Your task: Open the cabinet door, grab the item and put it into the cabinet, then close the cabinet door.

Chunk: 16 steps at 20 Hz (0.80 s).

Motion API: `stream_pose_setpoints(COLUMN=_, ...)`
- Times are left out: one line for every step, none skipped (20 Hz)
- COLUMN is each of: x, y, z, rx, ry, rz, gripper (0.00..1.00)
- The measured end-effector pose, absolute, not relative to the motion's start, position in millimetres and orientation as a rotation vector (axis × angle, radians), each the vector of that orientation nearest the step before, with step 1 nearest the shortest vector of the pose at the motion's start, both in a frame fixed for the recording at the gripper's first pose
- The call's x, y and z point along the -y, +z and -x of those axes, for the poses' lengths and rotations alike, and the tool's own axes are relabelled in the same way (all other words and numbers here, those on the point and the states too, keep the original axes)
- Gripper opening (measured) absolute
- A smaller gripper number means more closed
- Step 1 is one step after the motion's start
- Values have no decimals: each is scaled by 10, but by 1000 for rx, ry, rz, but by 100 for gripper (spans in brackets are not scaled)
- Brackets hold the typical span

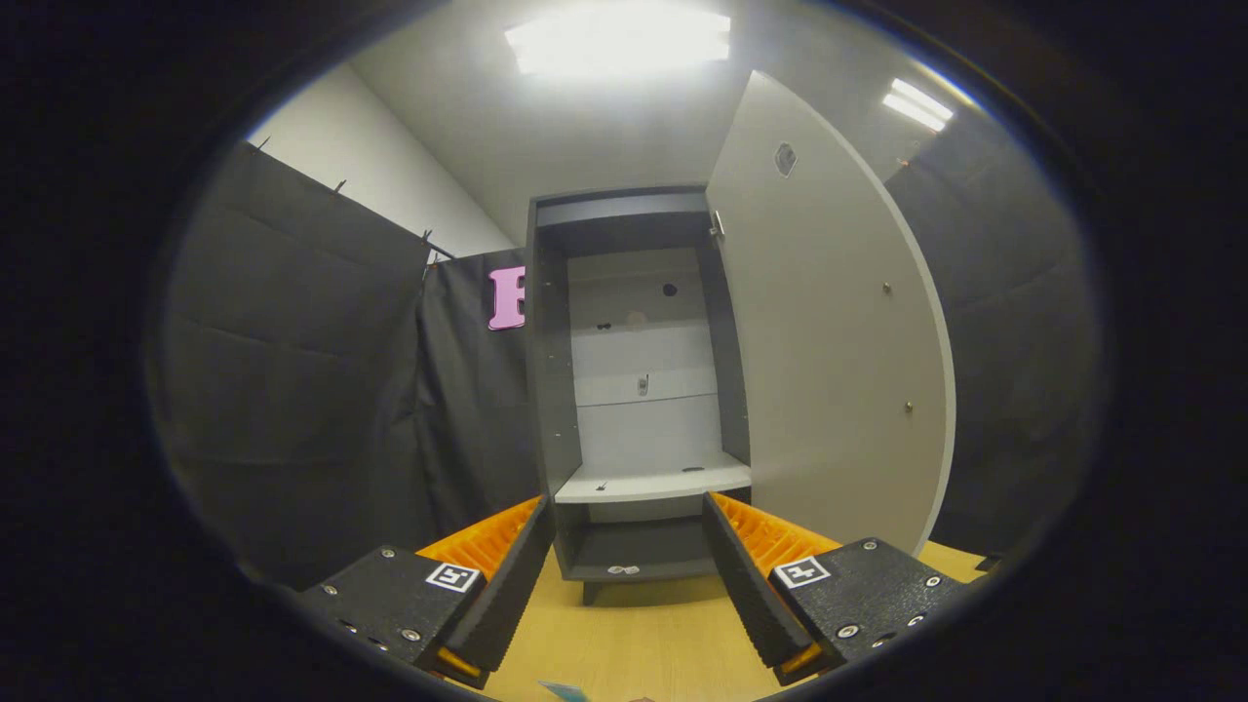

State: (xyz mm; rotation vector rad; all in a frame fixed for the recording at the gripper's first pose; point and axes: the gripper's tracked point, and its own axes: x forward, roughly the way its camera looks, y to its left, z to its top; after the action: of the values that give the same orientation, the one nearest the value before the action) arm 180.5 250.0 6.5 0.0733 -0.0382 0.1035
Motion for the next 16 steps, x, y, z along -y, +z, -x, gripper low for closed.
stream_pose_setpoints(x=-2547, y=-36, z=-1801, rx=31, ry=108, rz=-83, gripper=93)
stream_pose_setpoints(x=-2587, y=-143, z=-1788, rx=25, ry=110, rz=-91, gripper=94)
stream_pose_setpoints(x=-2619, y=-253, z=-1785, rx=19, ry=115, rz=-97, gripper=93)
stream_pose_setpoints(x=-2664, y=-378, z=-1755, rx=7, ry=125, rz=-99, gripper=93)
stream_pose_setpoints(x=-2720, y=-511, z=-1722, rx=-8, ry=137, rz=-100, gripper=93)
stream_pose_setpoints(x=-2773, y=-641, z=-1691, rx=-25, ry=149, rz=-96, gripper=93)
stream_pose_setpoints(x=-2832, y=-750, z=-1668, rx=-37, ry=159, rz=-88, gripper=93)
stream_pose_setpoints(x=-2886, y=-849, z=-1651, rx=-45, ry=170, rz=-77, gripper=93)
stream_pose_setpoints(x=-2936, y=-949, z=-1630, rx=-53, ry=181, rz=-64, gripper=93)
stream_pose_setpoints(x=-2986, y=-1042, z=-1611, rx=-60, ry=192, rz=-50, gripper=93)
stream_pose_setpoints(x=-3043, y=-1154, z=-1588, rx=-72, ry=203, rz=-34, gripper=93)
stream_pose_setpoints(x=-3082, y=-1270, z=-1565, rx=-85, ry=210, rz=-17, gripper=93)
stream_pose_setpoints(x=-3115, y=-1391, z=-1553, rx=-102, ry=212, rz=-3, gripper=93)
stream_pose_setpoints(x=-3149, y=-1525, z=-1535, rx=-124, ry=215, rz=7, gripper=93)
stream_pose_setpoints(x=-3192, y=-1658, z=-1521, rx=-146, ry=220, rz=14, gripper=94)
stream_pose_setpoints(x=-3219, y=-1783, z=-1507, rx=-168, ry=223, rz=24, gripper=93)
